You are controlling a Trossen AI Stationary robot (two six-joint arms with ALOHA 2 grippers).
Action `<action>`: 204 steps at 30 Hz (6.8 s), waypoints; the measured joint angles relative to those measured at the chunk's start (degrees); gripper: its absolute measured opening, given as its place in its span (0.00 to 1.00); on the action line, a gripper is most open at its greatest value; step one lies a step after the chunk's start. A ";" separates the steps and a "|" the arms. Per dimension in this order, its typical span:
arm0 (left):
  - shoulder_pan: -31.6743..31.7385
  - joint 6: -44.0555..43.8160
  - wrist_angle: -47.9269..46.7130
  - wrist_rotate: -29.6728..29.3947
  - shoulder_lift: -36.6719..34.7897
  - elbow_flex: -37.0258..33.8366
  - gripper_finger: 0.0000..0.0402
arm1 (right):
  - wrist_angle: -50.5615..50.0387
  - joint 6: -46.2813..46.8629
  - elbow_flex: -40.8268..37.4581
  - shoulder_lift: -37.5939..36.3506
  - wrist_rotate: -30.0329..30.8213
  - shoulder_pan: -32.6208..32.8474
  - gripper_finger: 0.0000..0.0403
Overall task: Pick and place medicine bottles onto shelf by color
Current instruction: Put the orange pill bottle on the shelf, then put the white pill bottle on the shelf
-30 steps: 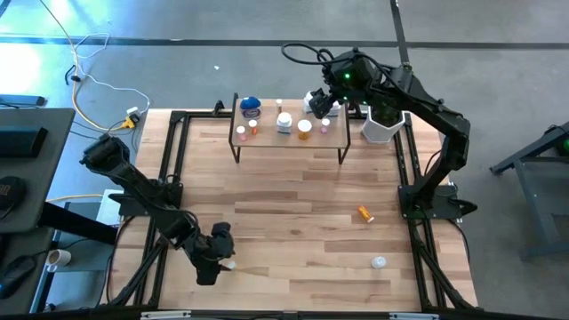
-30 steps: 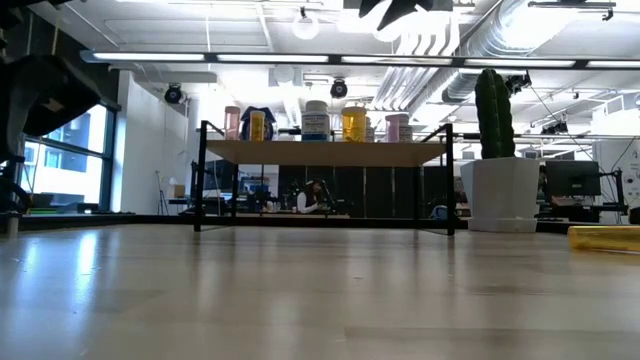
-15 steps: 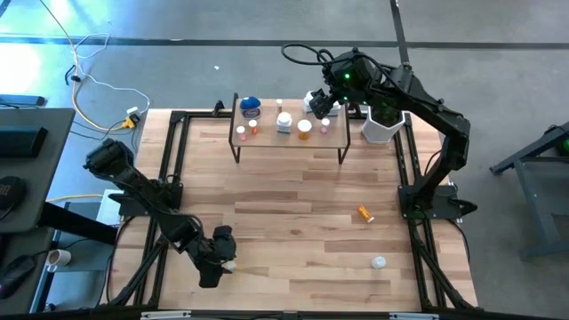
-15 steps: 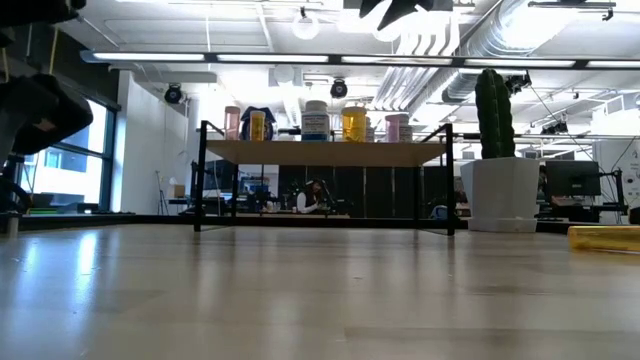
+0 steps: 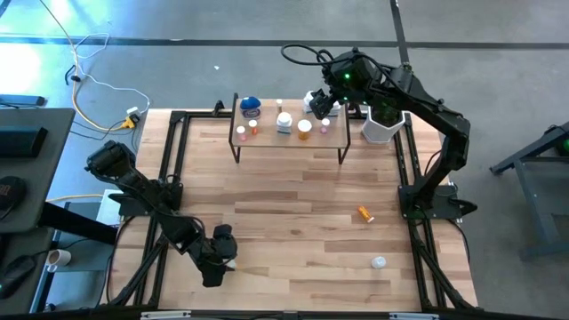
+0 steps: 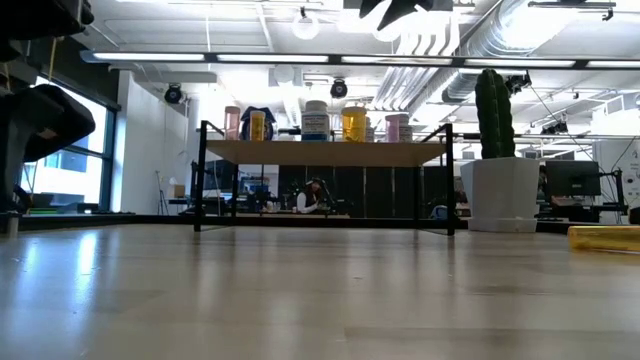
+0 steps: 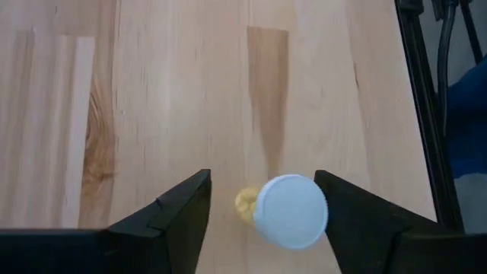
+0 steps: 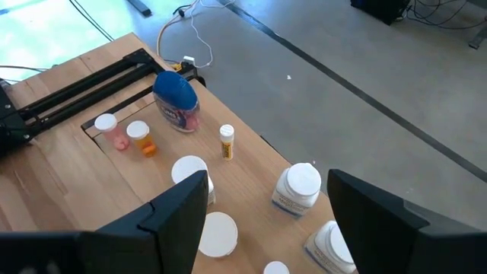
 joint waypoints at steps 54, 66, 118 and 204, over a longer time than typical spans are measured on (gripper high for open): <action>31.69 21.37 -24.45 5.02 -4.68 25.44 0.28 | 0.00 -5.97 0.00 0.00 -0.92 -0.02 0.65; 50.31 38.18 -29.78 7.12 -4.63 33.52 0.28 | -0.45 -5.28 0.00 0.00 -0.91 0.00 0.65; 67.30 53.96 -31.38 7.28 2.60 36.94 0.28 | -1.27 6.12 0.00 0.04 -0.48 -0.07 0.65; 53.70 37.72 -36.35 15.54 0.26 47.19 0.49 | -17.32 32.72 -32.66 -26.25 -0.48 20.95 0.65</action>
